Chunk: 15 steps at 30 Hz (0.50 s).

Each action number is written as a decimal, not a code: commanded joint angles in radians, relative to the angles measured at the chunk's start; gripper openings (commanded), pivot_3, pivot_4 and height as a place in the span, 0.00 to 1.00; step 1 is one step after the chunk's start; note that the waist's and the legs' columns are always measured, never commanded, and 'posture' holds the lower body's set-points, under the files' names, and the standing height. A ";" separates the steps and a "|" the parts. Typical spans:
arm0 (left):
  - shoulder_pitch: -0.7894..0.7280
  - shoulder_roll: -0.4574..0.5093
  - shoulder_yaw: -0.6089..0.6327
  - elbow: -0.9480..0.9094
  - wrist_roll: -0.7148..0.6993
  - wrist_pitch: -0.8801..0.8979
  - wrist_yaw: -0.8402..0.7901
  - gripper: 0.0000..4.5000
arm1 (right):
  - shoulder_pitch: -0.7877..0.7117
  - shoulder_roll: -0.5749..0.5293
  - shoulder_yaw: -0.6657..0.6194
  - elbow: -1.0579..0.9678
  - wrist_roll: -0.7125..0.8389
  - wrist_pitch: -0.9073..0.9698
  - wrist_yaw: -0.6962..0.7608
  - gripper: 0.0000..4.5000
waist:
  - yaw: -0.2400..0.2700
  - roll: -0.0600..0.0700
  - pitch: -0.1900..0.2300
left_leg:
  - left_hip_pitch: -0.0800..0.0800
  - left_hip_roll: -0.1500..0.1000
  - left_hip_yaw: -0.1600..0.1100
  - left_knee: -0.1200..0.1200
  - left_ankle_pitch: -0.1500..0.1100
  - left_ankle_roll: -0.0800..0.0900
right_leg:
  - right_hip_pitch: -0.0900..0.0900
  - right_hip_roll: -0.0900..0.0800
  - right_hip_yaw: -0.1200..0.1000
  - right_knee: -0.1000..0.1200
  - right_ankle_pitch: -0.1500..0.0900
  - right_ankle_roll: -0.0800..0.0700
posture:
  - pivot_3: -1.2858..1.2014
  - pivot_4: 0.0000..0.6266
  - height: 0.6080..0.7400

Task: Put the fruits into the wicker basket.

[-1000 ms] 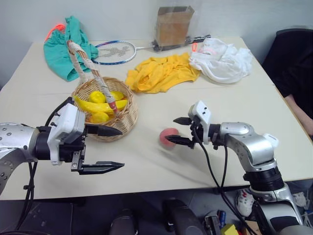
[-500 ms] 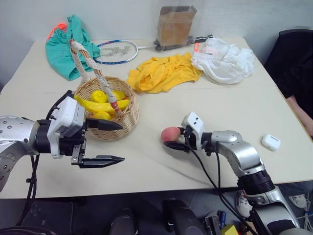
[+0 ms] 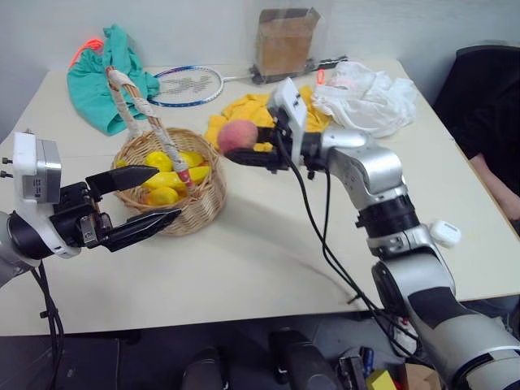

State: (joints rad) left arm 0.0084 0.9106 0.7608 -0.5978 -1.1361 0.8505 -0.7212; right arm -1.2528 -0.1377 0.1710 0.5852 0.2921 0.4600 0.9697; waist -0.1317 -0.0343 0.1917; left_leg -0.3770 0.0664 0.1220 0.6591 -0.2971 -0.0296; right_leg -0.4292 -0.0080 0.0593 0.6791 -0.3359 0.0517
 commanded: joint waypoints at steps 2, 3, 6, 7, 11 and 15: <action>0.064 -0.006 0.112 -0.063 -0.047 -0.006 0.041 1.00 | -0.139 0.108 0.012 0.216 -0.048 -0.129 0.032 0.64 | -0.007 -0.002 -0.001 | 0.000 0.000 -0.002 0.000 0.000 0.000 | 0.000 0.000 -0.002 0.000 0.000 -0.001 | 0.52 0.24 1.00; 0.076 -0.007 0.124 -0.071 -0.055 -0.008 0.049 1.00 | -0.164 0.131 0.009 0.265 -0.057 -0.148 0.035 0.72 | -0.004 -0.002 -0.001 | 0.000 0.000 -0.002 0.000 0.000 0.000 | 0.001 0.000 -0.002 0.000 -0.001 -0.001 | 0.52 0.24 1.00; 0.100 -0.006 0.141 -0.086 -0.073 -0.015 0.067 1.00 | -0.213 0.177 -0.004 0.360 -0.080 -0.203 0.035 0.93 | -0.002 -0.003 -0.002 | 0.000 -0.001 -0.004 0.000 0.000 0.001 | 0.003 -0.002 -0.003 -0.001 -0.001 -0.001 | 0.52 0.24 1.00; 0.105 -0.006 0.143 -0.090 -0.081 -0.017 0.074 1.00 | -0.225 0.185 -0.008 0.385 -0.090 -0.228 0.029 0.99 | -0.003 -0.003 -0.002 | 0.000 -0.002 -0.004 0.001 -0.001 0.001 | 0.003 -0.003 -0.003 -0.002 0.000 -0.001 | 0.52 0.24 1.00; 0.118 0.004 0.148 -0.100 -0.104 -0.023 0.096 1.00 | -0.252 0.160 -0.040 0.428 -0.104 -0.283 0.025 0.99 | -0.006 -0.003 -0.001 | -0.001 -0.001 -0.004 -0.001 -0.001 0.001 | 0.002 -0.003 -0.004 -0.002 0.000 -0.001 | 0.52 0.24 1.00; 0.136 0.035 0.184 -0.052 -0.090 -0.018 0.059 1.00 | -0.189 0.017 -0.075 0.343 -0.092 -0.251 0.117 0.99 | 0.002 -0.003 -0.001 | -0.001 -0.001 -0.005 -0.002 0.000 0.000 | 0.002 -0.003 -0.005 -0.004 -0.001 -0.001 | 0.52 0.24 1.00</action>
State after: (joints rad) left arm 0.1374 0.9279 0.8986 -0.6613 -1.2245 0.8476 -0.6456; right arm -1.4551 -0.0736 0.1362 0.9923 0.1853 0.2043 1.0441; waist -0.1296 -0.0377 0.1904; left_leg -0.3787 0.0649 0.1167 0.6571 -0.2977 -0.0292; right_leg -0.4271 -0.0110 0.0543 0.6741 -0.3365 0.0506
